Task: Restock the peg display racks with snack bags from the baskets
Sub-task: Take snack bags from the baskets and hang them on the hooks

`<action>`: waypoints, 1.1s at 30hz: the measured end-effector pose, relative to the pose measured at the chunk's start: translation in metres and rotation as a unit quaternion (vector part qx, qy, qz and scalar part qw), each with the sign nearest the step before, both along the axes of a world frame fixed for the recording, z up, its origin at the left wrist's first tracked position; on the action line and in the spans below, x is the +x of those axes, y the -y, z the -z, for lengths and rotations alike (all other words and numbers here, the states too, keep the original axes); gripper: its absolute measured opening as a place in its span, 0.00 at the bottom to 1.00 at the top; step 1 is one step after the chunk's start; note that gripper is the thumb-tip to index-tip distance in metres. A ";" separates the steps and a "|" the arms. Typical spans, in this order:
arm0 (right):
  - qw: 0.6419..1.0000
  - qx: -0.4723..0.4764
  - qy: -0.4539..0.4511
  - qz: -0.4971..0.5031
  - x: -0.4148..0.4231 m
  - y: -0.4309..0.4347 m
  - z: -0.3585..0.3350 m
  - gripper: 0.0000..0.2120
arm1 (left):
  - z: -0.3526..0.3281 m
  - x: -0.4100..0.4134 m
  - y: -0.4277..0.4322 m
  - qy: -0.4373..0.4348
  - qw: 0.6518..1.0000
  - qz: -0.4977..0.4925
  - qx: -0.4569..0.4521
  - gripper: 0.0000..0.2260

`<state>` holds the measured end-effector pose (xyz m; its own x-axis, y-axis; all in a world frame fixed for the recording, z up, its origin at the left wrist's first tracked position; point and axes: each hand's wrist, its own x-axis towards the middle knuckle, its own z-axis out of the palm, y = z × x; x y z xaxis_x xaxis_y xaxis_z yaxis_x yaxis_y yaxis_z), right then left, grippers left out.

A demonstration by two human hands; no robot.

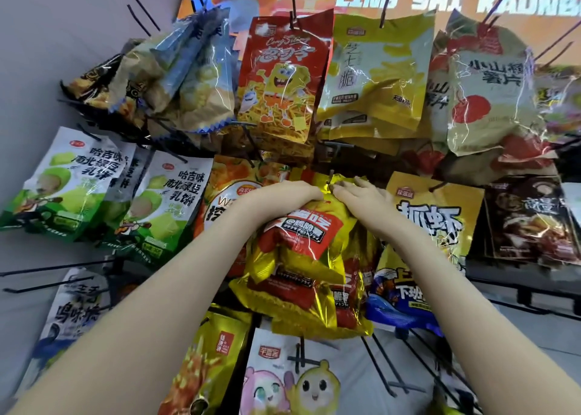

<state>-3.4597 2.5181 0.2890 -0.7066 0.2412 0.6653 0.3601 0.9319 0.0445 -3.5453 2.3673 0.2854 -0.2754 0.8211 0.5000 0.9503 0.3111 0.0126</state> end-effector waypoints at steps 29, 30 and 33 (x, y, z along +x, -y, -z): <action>0.935 -0.231 -0.091 -0.255 0.040 0.028 0.051 0.33 | 0.043 0.018 0.021 0.356 0.880 0.115 0.294 0.22; 0.935 -0.228 -0.094 -0.255 0.041 0.027 0.052 0.34 | 0.045 0.019 0.019 0.352 0.880 0.112 0.299 0.22; 0.939 -0.218 -0.101 -0.246 0.043 0.027 0.054 0.35 | 0.048 0.023 0.016 0.331 0.889 0.090 0.302 0.22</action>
